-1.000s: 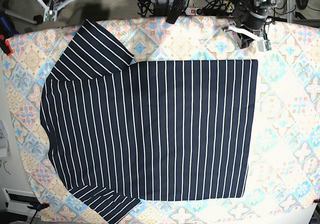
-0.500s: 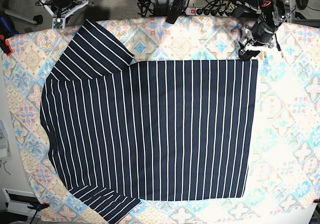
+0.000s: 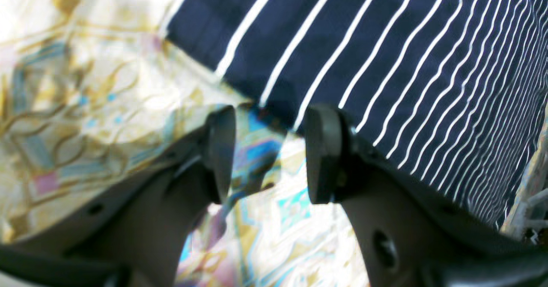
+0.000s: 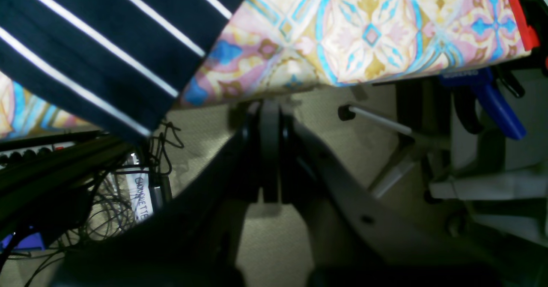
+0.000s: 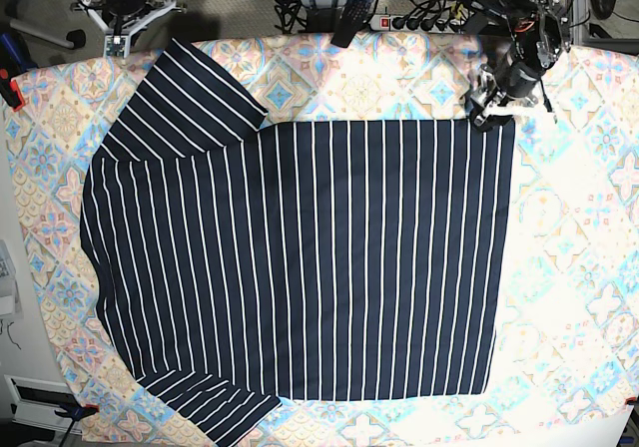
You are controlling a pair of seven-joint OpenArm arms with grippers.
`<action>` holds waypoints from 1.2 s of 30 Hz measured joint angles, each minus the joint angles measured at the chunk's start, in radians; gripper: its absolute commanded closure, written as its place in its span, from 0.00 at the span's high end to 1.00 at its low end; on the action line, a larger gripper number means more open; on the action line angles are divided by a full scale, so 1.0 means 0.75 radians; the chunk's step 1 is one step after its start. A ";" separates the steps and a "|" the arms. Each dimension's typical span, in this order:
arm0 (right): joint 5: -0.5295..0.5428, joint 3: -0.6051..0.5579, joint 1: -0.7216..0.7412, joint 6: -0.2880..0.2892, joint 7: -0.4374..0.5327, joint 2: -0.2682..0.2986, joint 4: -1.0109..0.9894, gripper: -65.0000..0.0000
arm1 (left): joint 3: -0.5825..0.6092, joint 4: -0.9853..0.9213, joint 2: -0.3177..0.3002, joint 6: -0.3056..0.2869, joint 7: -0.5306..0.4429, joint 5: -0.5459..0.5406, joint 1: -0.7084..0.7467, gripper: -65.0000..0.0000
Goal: Fold the T-shirt properly
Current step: 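Lower both grippers to the shirt's shoulder edge and grasp it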
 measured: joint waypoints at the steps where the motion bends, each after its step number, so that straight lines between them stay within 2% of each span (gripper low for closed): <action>1: -0.001 0.000 0.000 0.001 0.001 0.000 0.000 0.00 | 0.001 -0.012 0.004 -0.005 0.001 -0.002 -0.010 0.42; 6: 0.001 0.000 -0.001 0.001 -0.001 -0.001 -0.001 0.00 | -0.004 -0.143 -0.004 -0.030 -0.025 -0.043 -0.101 0.40; 10: 0.000 0.000 0.000 0.001 -0.003 0.000 -0.001 0.00 | -0.003 -0.166 -0.004 -0.025 -0.039 -0.031 -0.123 0.19; 13: 0.000 0.000 0.004 0.001 -0.004 -0.001 -0.003 0.02 | 0.000 -0.167 -0.004 -0.024 -0.040 -0.030 -0.113 0.11; 17: 0.000 -0.052 0.059 -0.008 0.003 0.006 -0.007 0.16 | 0.001 -0.167 -0.004 -0.016 -0.034 -0.029 -0.112 0.00; 20: 0.002 -0.094 0.069 0.006 0.006 0.001 -0.006 0.26 | 0.001 -0.167 -0.004 -0.016 -0.028 -0.031 -0.111 0.00; 23: 0.001 -0.103 0.085 -0.002 -0.017 -0.002 -0.007 0.31 | 0.001 -0.167 -0.004 -0.017 -0.029 -0.030 -0.110 0.00; 29: 0.001 -0.132 0.154 0.002 0.015 0.005 -0.004 0.31 | 0.002 -0.167 -0.004 -0.020 -0.024 -0.030 -0.109 0.00; 32: 0.001 -0.132 0.141 -0.002 -0.021 0.000 -0.009 0.31 | 0.003 -0.169 -0.004 -0.019 -0.026 -0.026 -0.109 0.00; 36: 0.001 -0.131 0.246 -0.003 -0.108 0.003 -0.016 0.31 | 0.003 -0.172 -0.004 -0.021 -0.025 -0.027 -0.108 0.00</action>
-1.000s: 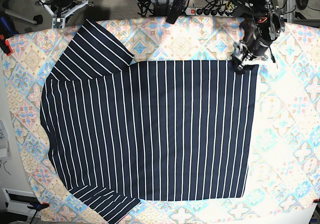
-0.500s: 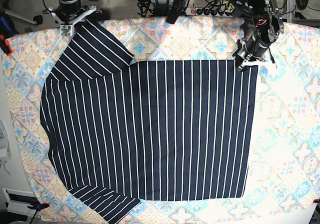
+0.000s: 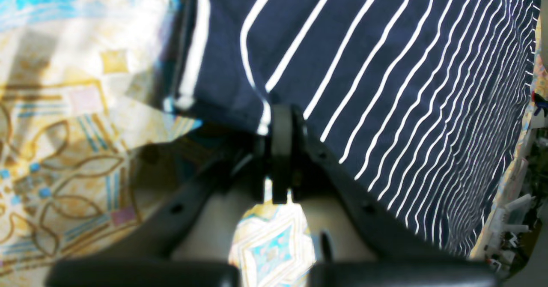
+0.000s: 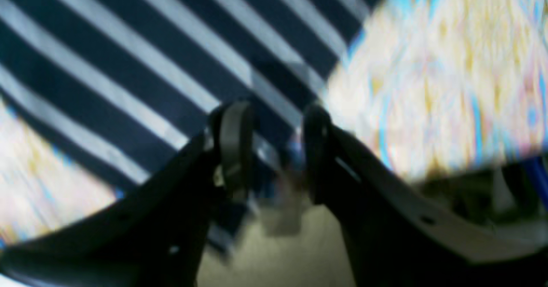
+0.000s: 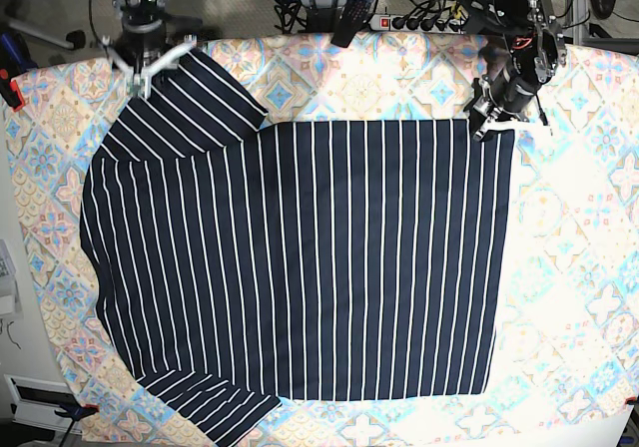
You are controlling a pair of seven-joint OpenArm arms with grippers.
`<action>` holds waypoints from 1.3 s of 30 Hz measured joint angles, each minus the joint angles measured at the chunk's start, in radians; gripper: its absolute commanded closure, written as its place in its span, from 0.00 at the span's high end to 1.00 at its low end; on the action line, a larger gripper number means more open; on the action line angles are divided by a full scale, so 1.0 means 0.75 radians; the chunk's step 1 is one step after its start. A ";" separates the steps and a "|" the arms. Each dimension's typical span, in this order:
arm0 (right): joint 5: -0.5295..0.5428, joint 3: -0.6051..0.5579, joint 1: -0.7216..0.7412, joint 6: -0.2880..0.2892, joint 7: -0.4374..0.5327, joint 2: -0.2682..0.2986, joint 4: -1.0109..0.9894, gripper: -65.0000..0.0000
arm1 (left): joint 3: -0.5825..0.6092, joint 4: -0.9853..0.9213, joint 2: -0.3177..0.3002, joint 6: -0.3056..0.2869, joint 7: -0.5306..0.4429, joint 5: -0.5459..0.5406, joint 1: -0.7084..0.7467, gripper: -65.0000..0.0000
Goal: Fold the T-shirt properly
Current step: 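Lower both grippers to the shirt's shoulder edge and grasp it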
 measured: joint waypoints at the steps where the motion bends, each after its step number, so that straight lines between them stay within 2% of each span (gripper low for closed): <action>1: 0.005 -0.001 0.021 0.004 -0.008 -0.001 0.006 0.31 | 0.000 0.001 -0.001 0.000 0.002 0.000 -0.001 0.00; 4: 0.005 -0.001 0.026 -0.001 -0.078 -0.004 0.006 0.31 | 0.001 0.000 -0.001 0.001 -0.001 0.001 -0.001 0.00; 6: 0.006 -0.001 0.029 0.001 -0.081 -0.004 -0.011 0.31 | 0.001 0.000 -0.001 0.001 0.000 0.001 -0.001 0.00; 15: 0.010 0.008 0.086 0.000 -0.014 -0.007 -0.173 0.31 | 0.001 0.000 0.000 0.001 -0.001 0.001 -0.002 0.00; 25: 0.009 0.011 0.089 -0.001 -0.010 -0.007 -0.172 0.31 | 0.001 0.000 -0.001 0.001 0.001 0.001 -0.002 0.00; 32: 0.009 0.095 0.083 0.003 -0.025 -0.007 -0.173 0.31 | 0.001 -0.001 -0.001 0.001 0.001 0.001 -0.002 0.00; 39: 0.007 0.060 0.082 -0.006 -0.019 -0.004 -0.180 0.31 | 0.001 -0.001 0.000 0.001 0.001 0.001 -0.002 0.00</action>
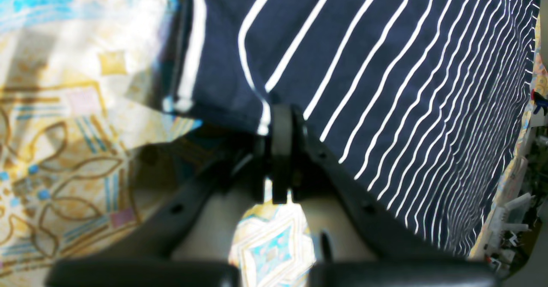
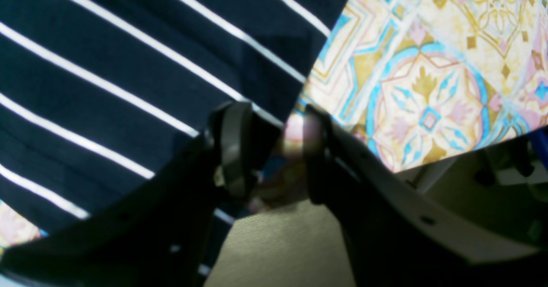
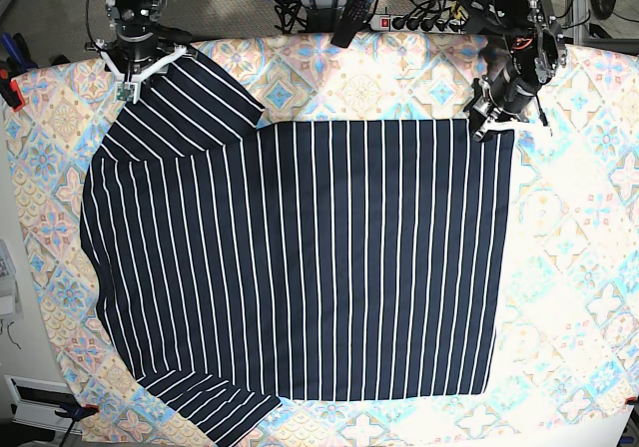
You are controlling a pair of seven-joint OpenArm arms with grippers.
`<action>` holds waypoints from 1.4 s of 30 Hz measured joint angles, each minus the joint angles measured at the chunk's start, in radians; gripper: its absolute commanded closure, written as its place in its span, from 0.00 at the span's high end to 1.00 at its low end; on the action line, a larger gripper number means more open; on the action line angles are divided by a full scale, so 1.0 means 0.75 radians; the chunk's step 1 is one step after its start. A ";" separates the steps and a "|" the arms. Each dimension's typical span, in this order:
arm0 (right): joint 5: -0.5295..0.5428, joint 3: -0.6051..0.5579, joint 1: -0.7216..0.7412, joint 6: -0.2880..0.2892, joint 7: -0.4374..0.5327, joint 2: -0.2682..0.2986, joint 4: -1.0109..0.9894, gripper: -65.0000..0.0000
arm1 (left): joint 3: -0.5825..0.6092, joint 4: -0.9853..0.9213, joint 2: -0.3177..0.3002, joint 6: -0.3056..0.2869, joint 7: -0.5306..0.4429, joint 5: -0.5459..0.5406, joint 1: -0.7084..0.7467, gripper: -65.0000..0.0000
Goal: Fold the T-shirt properly
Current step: 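Lower both grippers to the shirt's shoulder edge and grasp it, then pull the grasped shoulder edge toward the robot with both grippers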
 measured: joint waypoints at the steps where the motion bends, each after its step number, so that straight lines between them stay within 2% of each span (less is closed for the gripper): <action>1: -0.013 -0.025 0.000 -0.012 0.004 0.002 0.001 0.31 | 0.000 0.000 0.000 0.000 -0.001 0.000 0.000 0.00; 9: -0.013 -0.136 0.003 -0.026 0.019 0.011 0.006 0.30 | 0.000 0.000 0.000 -0.001 -0.001 0.000 0.001 0.00; 11: -0.011 -0.136 0.004 -0.021 0.018 0.011 0.005 0.23 | 0.000 0.000 0.000 -0.001 -0.001 0.000 0.001 0.00; 14: -0.005 -0.135 0.004 -0.004 0.014 0.007 0.004 0.03 | 0.000 0.000 0.000 -0.001 -0.001 0.000 0.001 0.00; 15: -0.002 -0.135 0.004 -0.004 0.015 0.003 0.004 0.00 | 0.000 0.000 -0.001 0.000 -0.001 0.000 0.001 0.00; 17: 0.011 -0.134 0.004 -0.006 0.015 -0.001 0.004 0.01 | 0.000 0.000 0.000 -0.001 -0.001 -0.001 0.003 0.00; 23: 0.209 -0.075 -0.068 0.009 0.017 0.008 0.034 0.00 | 0.002 0.003 -0.005 -0.021 -0.011 -0.011 0.046 0.00; 28: 0.209 -0.048 -0.161 0.009 -0.013 0.010 0.088 0.00 | 0.006 0.014 -0.026 -0.051 -0.014 -0.061 0.134 0.00; 31: 0.209 -0.056 -0.203 0.010 -0.042 0.038 0.116 0.00 | 0.006 0.019 -0.026 -0.061 -0.023 -0.070 0.162 0.00; 36: 0.204 -0.055 -0.204 0.010 -0.036 0.044 0.144 0.01 | 0.002 0.020 -0.026 -0.096 -0.030 -0.070 0.180 0.00; 42: 0.204 -0.025 -0.204 0.010 -0.036 0.044 0.146 0.19 | 0.001 0.020 -0.027 -0.096 -0.023 -0.066 0.175 0.00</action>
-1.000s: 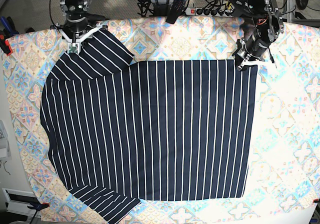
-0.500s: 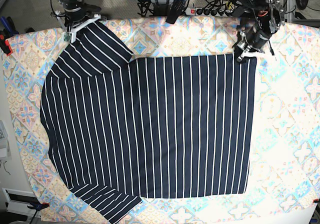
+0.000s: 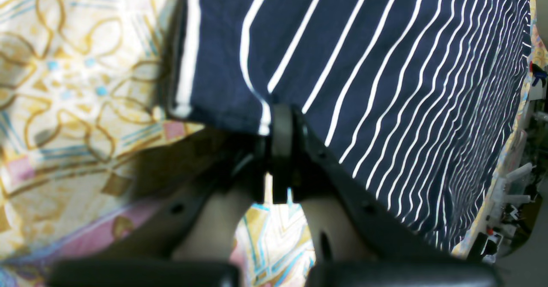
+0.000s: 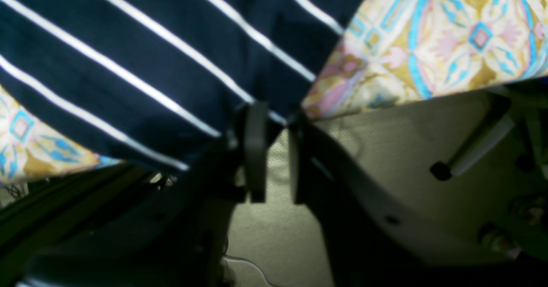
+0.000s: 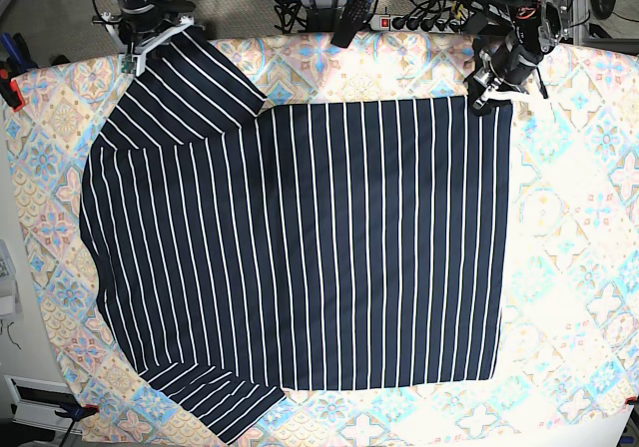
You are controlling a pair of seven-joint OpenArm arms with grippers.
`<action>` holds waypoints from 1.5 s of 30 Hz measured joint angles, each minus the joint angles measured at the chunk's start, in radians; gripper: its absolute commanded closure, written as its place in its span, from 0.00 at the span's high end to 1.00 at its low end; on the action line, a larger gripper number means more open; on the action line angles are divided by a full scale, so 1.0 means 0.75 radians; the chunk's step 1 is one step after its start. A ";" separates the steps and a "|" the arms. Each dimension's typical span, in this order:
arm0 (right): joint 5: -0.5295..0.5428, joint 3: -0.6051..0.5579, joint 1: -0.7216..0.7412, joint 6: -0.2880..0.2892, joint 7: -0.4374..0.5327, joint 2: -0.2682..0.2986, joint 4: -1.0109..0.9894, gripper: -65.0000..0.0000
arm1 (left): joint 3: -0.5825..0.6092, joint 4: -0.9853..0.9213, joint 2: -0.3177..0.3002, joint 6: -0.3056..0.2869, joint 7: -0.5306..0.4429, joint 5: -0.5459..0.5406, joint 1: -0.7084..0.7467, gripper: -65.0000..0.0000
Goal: Fold the T-shirt properly
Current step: 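Pull the grasped shoulder edge toward the robot with both grippers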
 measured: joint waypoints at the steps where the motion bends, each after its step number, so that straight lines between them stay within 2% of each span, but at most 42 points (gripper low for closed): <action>1: -0.001 0.014 0.001 0.000 0.000 0.000 0.000 0.22 | -0.002 0.000 0.001 0.000 0.003 0.001 0.000 0.00; 5: 0.000 0.048 0.009 -0.002 -0.003 0.001 0.000 0.27 | -0.002 0.000 0.001 0.001 0.002 0.001 -0.001 0.00; 10: 0.006 0.046 0.107 0.001 0.002 0.000 0.000 0.27 | -0.002 0.000 0.001 -0.001 0.004 0.001 -0.001 0.00; 16: 0.005 0.043 0.109 -0.001 -0.040 -0.001 -0.014 0.28 | -0.002 0.000 0.000 0.000 0.003 0.001 -0.002 0.00; 20: 0.005 0.043 0.167 0.001 0.009 0.002 -0.037 0.42 | -0.002 -0.002 0.000 0.001 0.023 0.003 -0.012 0.00; 22: 0.005 0.043 0.156 -0.001 -0.010 0.001 -0.072 0.47 | -0.002 -0.002 0.000 0.001 0.023 0.002 -0.013 0.00; 34: 0.009 0.041 0.199 -0.002 0.005 0.001 -0.139 0.48 | -0.002 -0.002 0.000 0.005 0.028 0.007 -0.019 0.00; 37: 0.004 -0.002 0.194 -0.021 0.021 0.003 -0.140 0.43 | -0.002 -0.002 0.000 0.005 0.027 0.007 -0.019 0.00; 41: -0.001 -0.051 0.196 -0.020 0.025 0.011 -0.137 0.27 | -0.002 -0.006 0.000 0.006 0.028 0.013 -0.031 0.00; 45: -0.001 -0.078 0.196 -0.026 0.030 0.011 -0.135 0.18 | -0.002 -0.007 0.000 0.006 0.027 0.016 -0.035 0.00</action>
